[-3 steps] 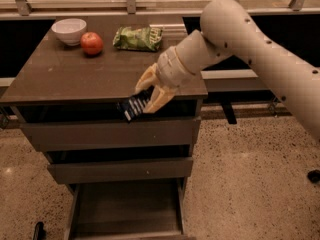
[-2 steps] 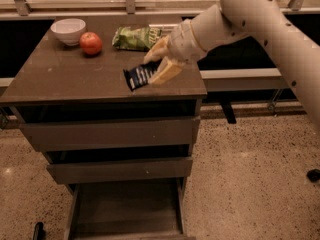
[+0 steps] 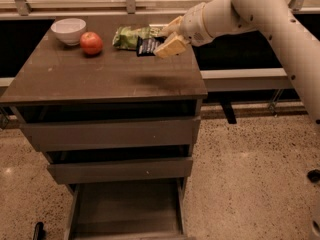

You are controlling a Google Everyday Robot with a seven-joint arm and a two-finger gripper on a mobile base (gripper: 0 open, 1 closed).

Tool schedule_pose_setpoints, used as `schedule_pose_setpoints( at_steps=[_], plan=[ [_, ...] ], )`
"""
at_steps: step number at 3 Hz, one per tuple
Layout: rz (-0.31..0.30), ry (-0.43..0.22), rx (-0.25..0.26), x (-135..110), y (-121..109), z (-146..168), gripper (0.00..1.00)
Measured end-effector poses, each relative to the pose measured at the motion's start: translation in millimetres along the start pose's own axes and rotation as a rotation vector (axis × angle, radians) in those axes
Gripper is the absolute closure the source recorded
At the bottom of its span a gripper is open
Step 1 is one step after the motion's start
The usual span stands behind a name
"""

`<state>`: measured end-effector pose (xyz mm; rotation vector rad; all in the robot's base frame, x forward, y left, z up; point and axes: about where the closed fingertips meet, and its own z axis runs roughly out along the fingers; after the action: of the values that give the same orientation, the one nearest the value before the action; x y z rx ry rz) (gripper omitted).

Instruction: Pick rxbar blueberry from bottom drawer and place on counter

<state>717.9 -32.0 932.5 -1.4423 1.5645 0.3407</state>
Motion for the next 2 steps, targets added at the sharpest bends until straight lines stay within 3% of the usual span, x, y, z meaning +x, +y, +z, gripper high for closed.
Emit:
schedule_pose_setpoints(
  at_steps=[1,2],
  plan=[
    [0.194,-0.014,-0.086,25.1,-8.3,27.6,0.82],
    [0.26,-0.023,-0.141,36.1,-6.6,33.8,0.51]
  ],
)
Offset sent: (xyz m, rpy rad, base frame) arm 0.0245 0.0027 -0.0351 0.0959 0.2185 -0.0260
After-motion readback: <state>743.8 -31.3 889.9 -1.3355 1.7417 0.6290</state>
